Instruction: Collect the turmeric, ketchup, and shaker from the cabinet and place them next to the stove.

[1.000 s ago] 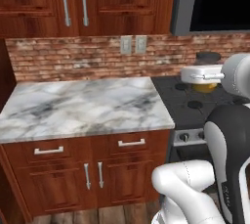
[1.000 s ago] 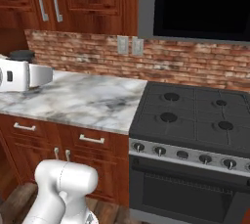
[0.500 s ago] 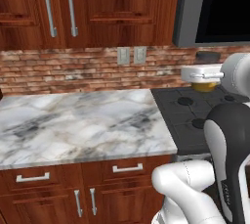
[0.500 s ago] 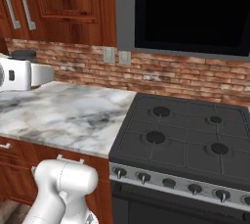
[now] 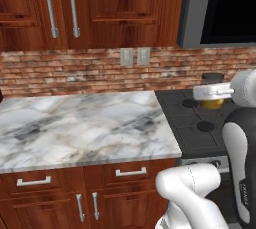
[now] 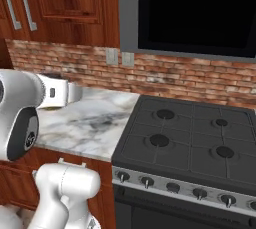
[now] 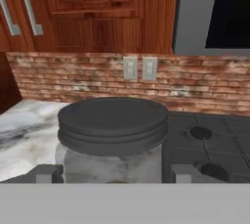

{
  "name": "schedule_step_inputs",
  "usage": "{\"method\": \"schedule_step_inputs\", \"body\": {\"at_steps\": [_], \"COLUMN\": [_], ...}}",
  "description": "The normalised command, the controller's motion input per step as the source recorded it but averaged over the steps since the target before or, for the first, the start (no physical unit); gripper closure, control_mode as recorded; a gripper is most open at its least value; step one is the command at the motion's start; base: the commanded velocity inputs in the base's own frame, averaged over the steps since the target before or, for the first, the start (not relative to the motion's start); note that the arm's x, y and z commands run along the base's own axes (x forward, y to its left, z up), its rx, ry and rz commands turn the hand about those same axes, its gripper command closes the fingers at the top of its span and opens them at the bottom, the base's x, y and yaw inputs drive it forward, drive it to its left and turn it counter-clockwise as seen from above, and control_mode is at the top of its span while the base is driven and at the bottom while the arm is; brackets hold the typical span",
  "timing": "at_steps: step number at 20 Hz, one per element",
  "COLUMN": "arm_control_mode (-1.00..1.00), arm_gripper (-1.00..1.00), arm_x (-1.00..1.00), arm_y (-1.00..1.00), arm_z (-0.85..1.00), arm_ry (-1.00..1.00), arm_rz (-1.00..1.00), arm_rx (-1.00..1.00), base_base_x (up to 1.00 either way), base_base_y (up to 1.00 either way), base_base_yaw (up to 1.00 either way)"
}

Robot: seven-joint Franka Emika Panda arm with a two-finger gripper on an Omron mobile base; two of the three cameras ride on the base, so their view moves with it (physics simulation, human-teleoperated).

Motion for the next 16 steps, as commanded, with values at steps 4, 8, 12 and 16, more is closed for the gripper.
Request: {"method": "schedule_step_inputs", "body": {"at_steps": [4,8,12,16], "arm_control_mode": [-1.00,-1.00,-1.00,-1.00], "arm_gripper": [1.00,1.00,1.00,1.00], "arm_x": [0.48,0.77,0.88,0.80], "arm_y": [-0.48,-0.41,-0.31,-0.16], "arm_z": [-0.82,-0.43,-0.24,-0.24], "arm_ry": [0.16,0.15,0.04,0.00], "arm_rz": [0.24,0.30,0.36,0.35], "arm_rx": [0.00,0.00,0.00,0.00], "base_base_x": [0.00,0.00,0.00,0.00], "base_base_y": [0.00,0.00,0.00,0.00], "base_base_yaw": [0.00,0.00,0.00,0.00]}}
